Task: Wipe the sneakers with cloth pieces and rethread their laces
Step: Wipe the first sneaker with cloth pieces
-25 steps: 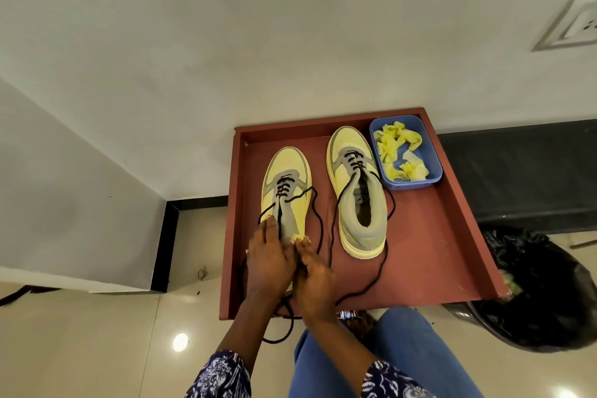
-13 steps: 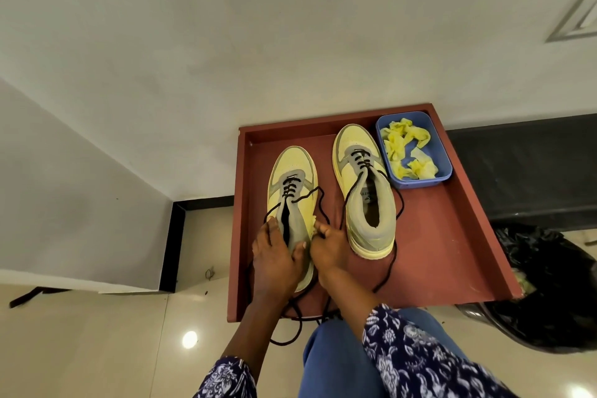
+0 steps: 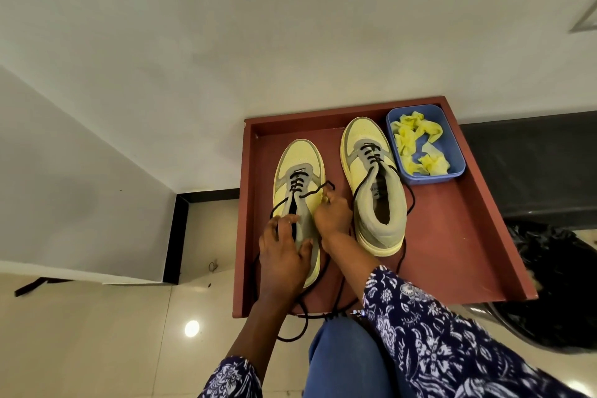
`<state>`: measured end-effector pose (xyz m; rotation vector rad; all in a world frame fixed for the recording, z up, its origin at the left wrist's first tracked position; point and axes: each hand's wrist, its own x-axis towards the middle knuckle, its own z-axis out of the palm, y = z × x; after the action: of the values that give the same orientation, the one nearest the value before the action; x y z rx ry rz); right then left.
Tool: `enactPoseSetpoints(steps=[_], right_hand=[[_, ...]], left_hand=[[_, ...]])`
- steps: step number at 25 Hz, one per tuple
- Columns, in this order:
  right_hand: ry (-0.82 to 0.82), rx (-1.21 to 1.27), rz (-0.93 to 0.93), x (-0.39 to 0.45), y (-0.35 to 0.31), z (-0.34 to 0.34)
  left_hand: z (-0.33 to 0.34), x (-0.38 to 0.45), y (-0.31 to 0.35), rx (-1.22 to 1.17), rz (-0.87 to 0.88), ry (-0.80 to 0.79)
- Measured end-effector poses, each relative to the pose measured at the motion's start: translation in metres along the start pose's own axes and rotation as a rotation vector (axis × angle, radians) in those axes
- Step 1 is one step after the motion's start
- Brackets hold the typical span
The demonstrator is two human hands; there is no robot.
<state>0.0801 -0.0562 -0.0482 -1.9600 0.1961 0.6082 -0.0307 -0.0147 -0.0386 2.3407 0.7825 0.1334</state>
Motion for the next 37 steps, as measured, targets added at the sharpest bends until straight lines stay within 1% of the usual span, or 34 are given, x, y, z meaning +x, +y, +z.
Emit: enactPoseSetpoints(steps=[3, 7, 12, 15, 17, 20, 24, 26, 28, 32, 37], right_hand=[[-0.068, 0.029, 0.002, -0.008, 0.017, 0.001], [-0.125, 0.058, 0.012, -0.03, 0.045, 0.003], [-0.059, -0.105, -0.124, -0.056, 0.07, 0.005], [-0.049, -0.174, -0.13, -0.069, 0.081, 0.009], [-0.053, -0.172, -0.141, -0.084, 0.089, 0.009], [-0.084, -0.114, -0.096, -0.099, 0.088, 0.004], [-0.073, -0.02, -0.001, -0.086, 0.083, 0.009], [-0.094, -0.066, 0.018, -0.082, 0.083, 0.01], [-0.118, -0.106, 0.012, -0.083, 0.082, 0.007], [-0.152, -0.066, 0.01, -0.085, 0.075, 0.004], [-0.094, -0.066, -0.002, -0.074, 0.054, 0.005]], left_hand=[[0.001, 0.0, -0.002, -0.003, 0.016, 0.019], [0.001, 0.0, 0.0, -0.016, -0.039, 0.001], [0.003, 0.0, -0.001, 0.013, -0.056, 0.002], [0.002, 0.0, 0.0, 0.022, -0.069, 0.006], [0.003, 0.0, 0.0, 0.033, -0.076, 0.008], [0.002, -0.001, 0.002, 0.06, -0.092, 0.002], [0.0, -0.003, 0.003, 0.105, -0.116, -0.022], [-0.002, -0.007, 0.0, 0.108, -0.129, -0.035], [-0.005, -0.015, -0.006, 0.105, -0.144, -0.039], [-0.013, -0.029, -0.017, 0.161, -0.139, -0.069], [-0.015, -0.034, -0.02, 0.168, -0.113, -0.086]])
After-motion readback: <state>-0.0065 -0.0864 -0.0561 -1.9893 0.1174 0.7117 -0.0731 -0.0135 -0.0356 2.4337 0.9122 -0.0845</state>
